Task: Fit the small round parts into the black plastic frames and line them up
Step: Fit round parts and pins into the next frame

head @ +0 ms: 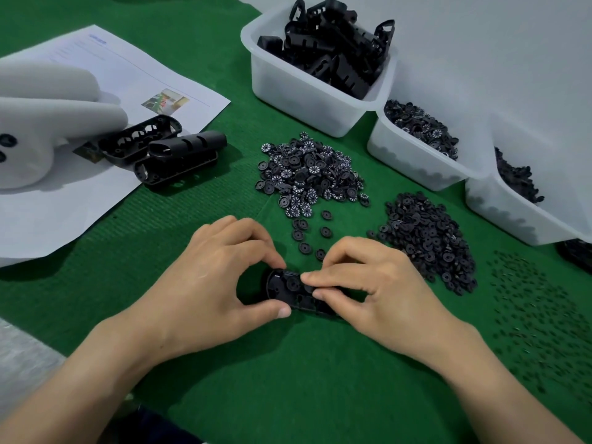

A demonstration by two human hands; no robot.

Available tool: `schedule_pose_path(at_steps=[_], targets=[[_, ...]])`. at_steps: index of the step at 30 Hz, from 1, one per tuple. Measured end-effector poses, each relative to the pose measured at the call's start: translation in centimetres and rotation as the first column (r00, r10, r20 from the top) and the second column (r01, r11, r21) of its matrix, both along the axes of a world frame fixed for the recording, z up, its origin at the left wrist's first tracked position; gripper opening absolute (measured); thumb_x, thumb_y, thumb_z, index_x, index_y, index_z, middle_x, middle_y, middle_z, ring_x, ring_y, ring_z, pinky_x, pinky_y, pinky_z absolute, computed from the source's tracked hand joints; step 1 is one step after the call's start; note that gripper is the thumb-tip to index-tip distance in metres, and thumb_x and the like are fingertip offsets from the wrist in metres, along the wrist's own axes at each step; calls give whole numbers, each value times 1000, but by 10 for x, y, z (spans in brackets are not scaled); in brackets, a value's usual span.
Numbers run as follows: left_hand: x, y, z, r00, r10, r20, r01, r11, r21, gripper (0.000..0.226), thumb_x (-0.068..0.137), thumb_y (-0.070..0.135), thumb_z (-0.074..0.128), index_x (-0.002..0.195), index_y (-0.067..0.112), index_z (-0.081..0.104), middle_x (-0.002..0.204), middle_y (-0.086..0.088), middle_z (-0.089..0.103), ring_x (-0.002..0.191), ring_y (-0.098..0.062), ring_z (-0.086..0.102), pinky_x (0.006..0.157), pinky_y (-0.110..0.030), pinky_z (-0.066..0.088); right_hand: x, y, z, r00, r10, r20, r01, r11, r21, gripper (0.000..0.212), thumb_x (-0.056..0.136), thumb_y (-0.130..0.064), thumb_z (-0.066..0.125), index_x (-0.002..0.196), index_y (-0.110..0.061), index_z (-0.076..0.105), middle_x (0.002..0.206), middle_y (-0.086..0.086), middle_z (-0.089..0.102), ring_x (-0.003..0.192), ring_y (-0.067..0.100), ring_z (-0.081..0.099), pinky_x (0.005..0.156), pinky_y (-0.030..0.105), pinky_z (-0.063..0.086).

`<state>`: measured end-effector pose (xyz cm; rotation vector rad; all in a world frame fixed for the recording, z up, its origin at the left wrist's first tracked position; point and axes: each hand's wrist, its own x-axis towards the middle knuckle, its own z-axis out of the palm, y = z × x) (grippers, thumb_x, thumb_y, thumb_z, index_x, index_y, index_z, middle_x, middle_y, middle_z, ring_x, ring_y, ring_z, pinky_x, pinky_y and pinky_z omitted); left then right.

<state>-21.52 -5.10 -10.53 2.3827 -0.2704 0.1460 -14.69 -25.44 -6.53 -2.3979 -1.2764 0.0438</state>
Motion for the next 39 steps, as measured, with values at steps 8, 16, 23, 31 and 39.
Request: schedule_pose_path(at_steps=[8,16,23,31,39], targets=[[0,0,0,1000,3,1,-3,1000,-10,47,67,66,54,95,30,64,99,14,52,94,-11,49,90,-36,39,6,-2,-1,992,-98,-77,100,995,22,25,77,-23,68,102,-21,72,79,-7,63,66,7,57,63,20,48],[0,0,-1,1000,0,0,0,1000,-15,47,67,66,54,95,30,64,99,13,52,95,-11,49,90,-37,39,16,5,-12,957,-276,-91,278,960,10,8,76,-14,73,83,-15,71,70,-6,57,55,2,45,60,19,42],[1,1,-2,1000,2,-2,-2,1000,-16,47,67,67,54,95,30,64,100,12,52,95,-13,50,90,-39,40,-1,-15,0,991,-84,-103,86,996,19,14,76,-21,70,88,-17,73,80,-4,63,70,9,60,63,31,51],[1,0,0,1000,1,0,-1,1000,-14,47,67,66,54,95,30,65,99,12,53,94,-12,50,90,-39,40,-8,-14,-6,995,-54,79,52,998,32,11,80,-19,68,86,-12,74,74,1,62,62,16,57,51,33,49],[1,-1,2,1000,4,1,-4,1000,-12,47,67,65,55,95,29,66,98,11,54,93,-13,51,88,-40,42,-6,-17,-4,996,-76,-51,78,996,31,15,78,-19,70,91,-15,74,79,-3,64,66,10,59,59,32,52]])
